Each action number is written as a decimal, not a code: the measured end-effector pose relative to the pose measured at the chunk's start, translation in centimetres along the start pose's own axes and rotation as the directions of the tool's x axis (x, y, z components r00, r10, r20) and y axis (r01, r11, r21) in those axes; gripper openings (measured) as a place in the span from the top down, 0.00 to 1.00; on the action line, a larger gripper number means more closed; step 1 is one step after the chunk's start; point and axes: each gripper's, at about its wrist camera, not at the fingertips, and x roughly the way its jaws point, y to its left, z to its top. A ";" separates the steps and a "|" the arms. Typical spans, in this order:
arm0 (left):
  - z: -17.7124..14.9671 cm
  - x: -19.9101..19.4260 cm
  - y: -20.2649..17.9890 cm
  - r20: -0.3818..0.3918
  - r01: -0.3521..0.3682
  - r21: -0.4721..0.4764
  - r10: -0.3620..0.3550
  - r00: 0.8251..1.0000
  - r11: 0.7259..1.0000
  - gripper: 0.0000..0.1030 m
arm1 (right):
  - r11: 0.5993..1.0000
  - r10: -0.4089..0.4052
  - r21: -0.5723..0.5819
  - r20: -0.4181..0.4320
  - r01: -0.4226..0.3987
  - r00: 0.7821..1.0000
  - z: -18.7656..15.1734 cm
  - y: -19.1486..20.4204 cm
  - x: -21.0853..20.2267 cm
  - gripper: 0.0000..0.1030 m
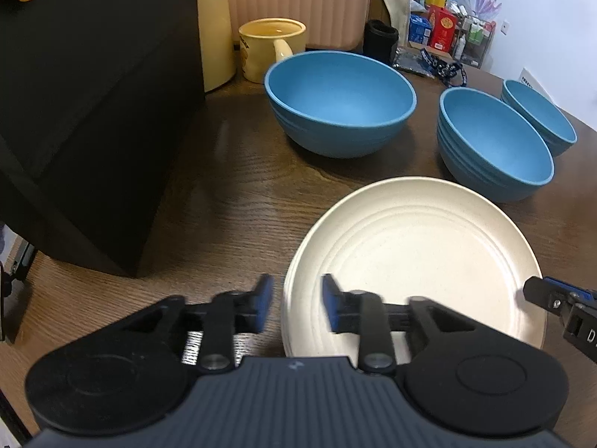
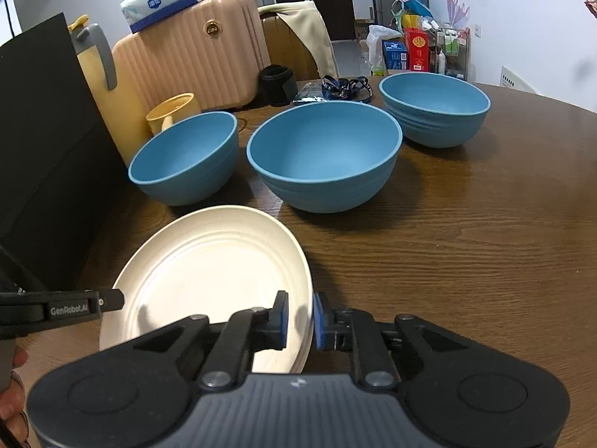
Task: Organize plates and bowls
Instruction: 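Lower both held plates onto the plate stacks and open both grippers, then withdraw both open tools from the stacked plates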
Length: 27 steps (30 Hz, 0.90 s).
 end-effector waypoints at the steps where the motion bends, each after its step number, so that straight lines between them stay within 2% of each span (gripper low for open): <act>1: 0.1 -0.2 0.1 0.005 -0.005 -0.005 0.005 1.000 1.000 0.54 | 1.000 0.003 0.000 -0.003 -0.003 1.000 0.1 0.0 0.0 0.70; 2: 0.1 -0.4 0.2 0.012 -0.010 -0.009 0.010 1.000 1.000 0.47 | 1.000 0.001 0.000 -0.005 -0.001 1.000 0.1 -0.1 0.0 0.56; 3: 0.2 -0.6 0.3 0.016 -0.011 -0.012 0.012 1.000 1.000 0.44 | 1.000 -0.001 0.002 -0.004 0.001 1.000 0.1 -0.1 0.0 0.49; 5: 0.3 -1.1 0.5 0.030 -0.022 -0.016 0.023 0.999 1.000 0.21 | 1.000 -0.002 0.012 0.000 0.002 1.000 0.1 -0.3 -0.2 0.31; 6: 0.4 -1.3 0.6 0.037 -0.027 -0.020 0.028 0.999 0.999 0.15 | 1.000 -0.001 0.018 -0.001 0.001 1.000 0.2 -0.4 -0.2 0.25; 7: 0.4 -1.6 0.7 0.045 -0.032 -0.026 0.033 0.998 0.999 0.04 | 1.000 0.000 0.022 -0.004 0.000 1.000 0.2 -0.5 -0.3 0.12; 8: 0.4 -1.9 0.9 0.055 -0.037 -0.033 0.039 0.998 0.999 0.00 | 1.000 0.001 0.025 -0.007 -0.001 1.000 0.2 -0.5 -0.3 0.00; 18: 0.4 -3.3 1.9 0.050 -0.038 -0.065 0.042 0.998 0.997 0.00 | 0.997 0.012 0.077 0.000 -0.012 1.000 0.8 -1.6 -1.5 0.00; 27: 0.2 -4.4 2.4 0.059 -0.020 -0.084 0.025 0.998 0.996 0.00 | 0.997 0.022 0.070 -0.001 -0.022 1.000 0.6 -1.1 -2.6 0.00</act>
